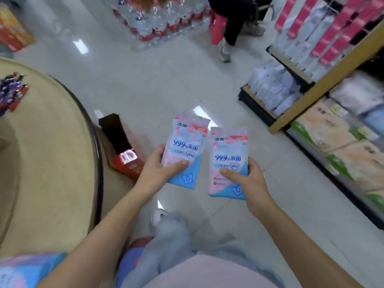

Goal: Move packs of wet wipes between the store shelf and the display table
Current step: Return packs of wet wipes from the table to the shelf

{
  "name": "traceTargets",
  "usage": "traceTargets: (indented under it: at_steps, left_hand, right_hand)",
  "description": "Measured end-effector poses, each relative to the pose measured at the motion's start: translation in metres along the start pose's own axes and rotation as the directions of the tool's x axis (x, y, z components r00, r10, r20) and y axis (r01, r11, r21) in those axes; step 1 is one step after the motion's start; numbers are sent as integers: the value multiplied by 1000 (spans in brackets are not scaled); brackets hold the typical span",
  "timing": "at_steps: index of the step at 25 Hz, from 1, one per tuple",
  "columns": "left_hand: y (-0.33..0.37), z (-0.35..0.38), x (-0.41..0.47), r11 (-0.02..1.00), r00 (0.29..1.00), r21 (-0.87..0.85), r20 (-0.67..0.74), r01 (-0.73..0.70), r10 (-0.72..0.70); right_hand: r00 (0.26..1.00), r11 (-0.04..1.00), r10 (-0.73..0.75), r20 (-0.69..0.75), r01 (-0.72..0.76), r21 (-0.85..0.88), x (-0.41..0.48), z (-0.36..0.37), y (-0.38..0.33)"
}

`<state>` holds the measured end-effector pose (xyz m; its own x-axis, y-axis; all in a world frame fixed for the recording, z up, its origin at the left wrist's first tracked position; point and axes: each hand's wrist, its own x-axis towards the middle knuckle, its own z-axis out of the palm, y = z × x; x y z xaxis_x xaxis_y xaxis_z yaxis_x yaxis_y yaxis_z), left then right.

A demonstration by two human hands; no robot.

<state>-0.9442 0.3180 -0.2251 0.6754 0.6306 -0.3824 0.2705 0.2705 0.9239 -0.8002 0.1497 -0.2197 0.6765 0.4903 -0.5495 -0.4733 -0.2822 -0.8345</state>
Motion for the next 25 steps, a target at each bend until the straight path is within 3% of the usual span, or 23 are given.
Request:
traceTargets:
  at_steps: [5, 12, 18, 25]
  left_hand:
    - [-6, 157, -11, 998, 969, 56, 241, 37, -49]
    - [-14, 334, -21, 989, 851, 128, 510, 73, -128]
    - [11, 472, 41, 985, 725, 171, 677, 11, -126]
    - [88, 651, 88, 968, 507, 168, 860, -187, -51]
  right_hand:
    - [963, 986, -17, -268, 60, 154, -45, -150, 14]
    - [816, 925, -40, -577, 249, 287, -73, -305, 5]
    - [687, 851, -15, -727, 390, 352, -48, -402, -27]
    - [496, 775, 14, -868, 543, 323, -36, -506, -90]
